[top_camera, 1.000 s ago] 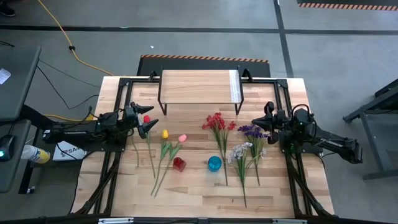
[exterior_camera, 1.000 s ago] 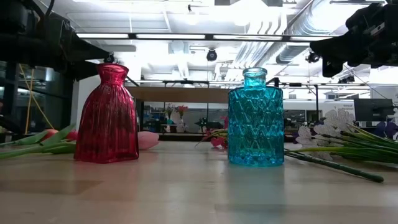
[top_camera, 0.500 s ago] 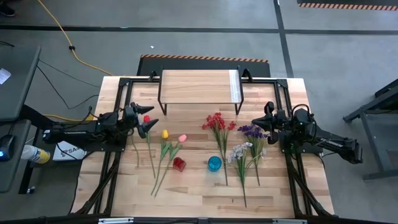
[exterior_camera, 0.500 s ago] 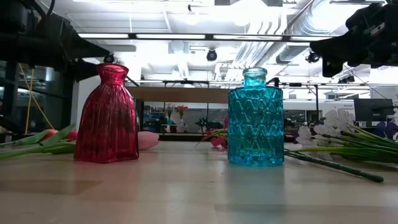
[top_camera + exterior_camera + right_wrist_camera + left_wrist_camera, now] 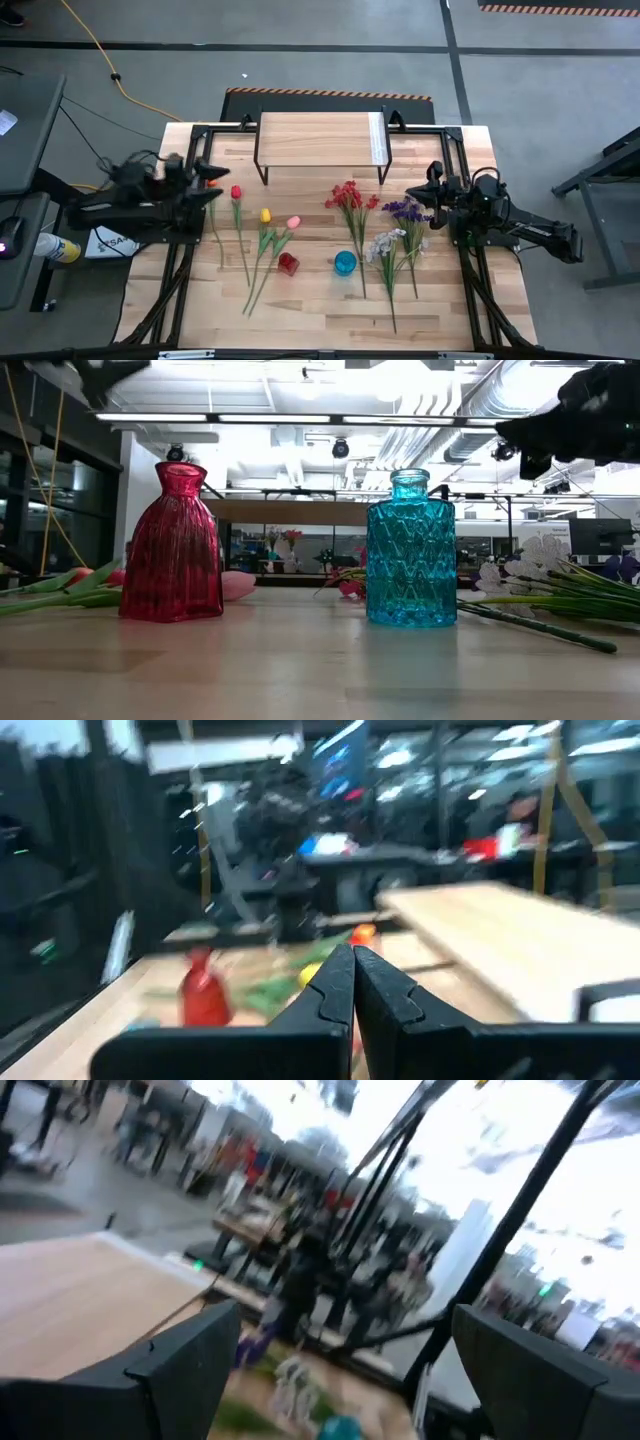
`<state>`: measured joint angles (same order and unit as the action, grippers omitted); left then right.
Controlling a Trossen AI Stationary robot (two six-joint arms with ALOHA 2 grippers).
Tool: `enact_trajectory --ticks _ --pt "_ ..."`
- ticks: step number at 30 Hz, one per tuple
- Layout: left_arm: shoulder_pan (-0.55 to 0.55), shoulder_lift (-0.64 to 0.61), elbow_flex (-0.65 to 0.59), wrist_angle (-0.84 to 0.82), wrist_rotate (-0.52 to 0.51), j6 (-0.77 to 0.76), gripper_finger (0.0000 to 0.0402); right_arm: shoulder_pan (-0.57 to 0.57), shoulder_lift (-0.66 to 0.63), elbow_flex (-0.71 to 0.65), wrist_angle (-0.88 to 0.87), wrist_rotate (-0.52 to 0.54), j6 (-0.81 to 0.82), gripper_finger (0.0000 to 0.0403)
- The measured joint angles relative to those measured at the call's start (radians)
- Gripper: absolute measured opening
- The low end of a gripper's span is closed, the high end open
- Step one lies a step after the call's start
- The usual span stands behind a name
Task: Pick and place flowers into a vace then onto a shelf
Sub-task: Put the left red flower into the blue vase
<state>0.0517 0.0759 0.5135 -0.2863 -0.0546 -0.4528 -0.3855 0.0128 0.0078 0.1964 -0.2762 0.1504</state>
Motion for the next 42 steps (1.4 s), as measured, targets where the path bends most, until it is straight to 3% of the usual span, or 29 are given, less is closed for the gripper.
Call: enact_trajectory --ticks 6,10,12,21,30,34,42 --pt "0.0 0.208 0.35 -0.415 -0.072 -0.005 0.0397 0.0 0.0 0.007 0.347 0.096 0.287 0.0" --pt "0.0 0.367 0.516 -0.549 -0.082 -0.015 0.0397 0.0 0.0 0.049 0.628 0.222 0.391 0.0" --pt "0.0 0.435 0.579 -0.575 -0.085 -0.019 0.0397 0.0 0.0 0.08 0.71 0.232 0.406 0.0" --pt "0.0 0.636 0.706 -0.572 -0.086 -0.046 0.0397 0.0 0.067 0.357 0.582 0.027 0.296 0.0" --pt "0.0 0.712 0.711 -0.615 -0.063 -0.098 0.0397 0.0 0.253 0.622 0.554 -0.021 0.134 0.0" --pt "0.0 0.715 0.711 -0.772 -0.025 -0.246 0.0397 0.0 0.334 0.709 0.545 -0.019 0.102 0.0" --pt "0.0 0.742 0.711 -1.292 -0.033 -0.701 0.0397 0.0 0.467 0.811 0.547 -0.019 0.074 0.0"
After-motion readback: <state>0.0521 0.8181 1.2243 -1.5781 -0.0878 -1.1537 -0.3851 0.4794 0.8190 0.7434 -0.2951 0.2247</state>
